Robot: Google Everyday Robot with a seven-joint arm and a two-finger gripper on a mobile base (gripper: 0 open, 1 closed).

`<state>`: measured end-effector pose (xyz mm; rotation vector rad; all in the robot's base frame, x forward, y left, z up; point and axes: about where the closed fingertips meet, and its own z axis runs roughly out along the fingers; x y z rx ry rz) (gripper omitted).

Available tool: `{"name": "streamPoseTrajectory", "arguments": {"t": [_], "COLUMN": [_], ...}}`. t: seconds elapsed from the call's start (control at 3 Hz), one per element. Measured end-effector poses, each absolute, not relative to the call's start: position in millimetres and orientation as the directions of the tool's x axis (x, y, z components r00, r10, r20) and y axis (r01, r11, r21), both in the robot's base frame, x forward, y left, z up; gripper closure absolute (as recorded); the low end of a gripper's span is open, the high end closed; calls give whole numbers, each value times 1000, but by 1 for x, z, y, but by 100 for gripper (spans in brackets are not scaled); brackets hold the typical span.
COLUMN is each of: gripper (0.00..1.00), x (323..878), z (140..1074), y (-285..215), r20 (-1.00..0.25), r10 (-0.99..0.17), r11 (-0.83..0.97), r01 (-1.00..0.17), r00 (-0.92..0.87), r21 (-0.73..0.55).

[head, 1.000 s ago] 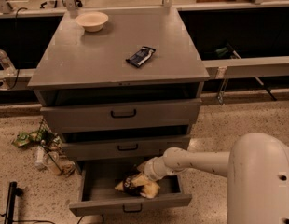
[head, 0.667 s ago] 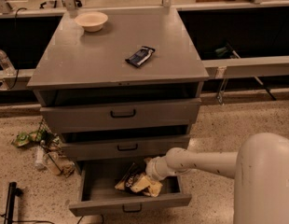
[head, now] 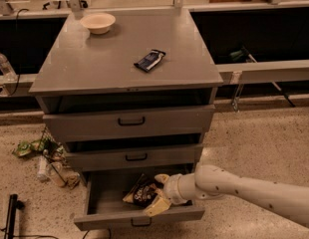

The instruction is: Place brown chip bag into bottom drawer

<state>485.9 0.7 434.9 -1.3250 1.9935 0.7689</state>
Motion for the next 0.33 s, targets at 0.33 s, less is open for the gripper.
{"name": "streamPoseTrajectory", "arguments": {"t": [0.33], "gripper": [0], "x": [480], "z": [445], "y": [-28], "r20": [-773], "r10": [-544], "r11": [374], "r01": [-919], "r00": [-327], "r21": [125]}}
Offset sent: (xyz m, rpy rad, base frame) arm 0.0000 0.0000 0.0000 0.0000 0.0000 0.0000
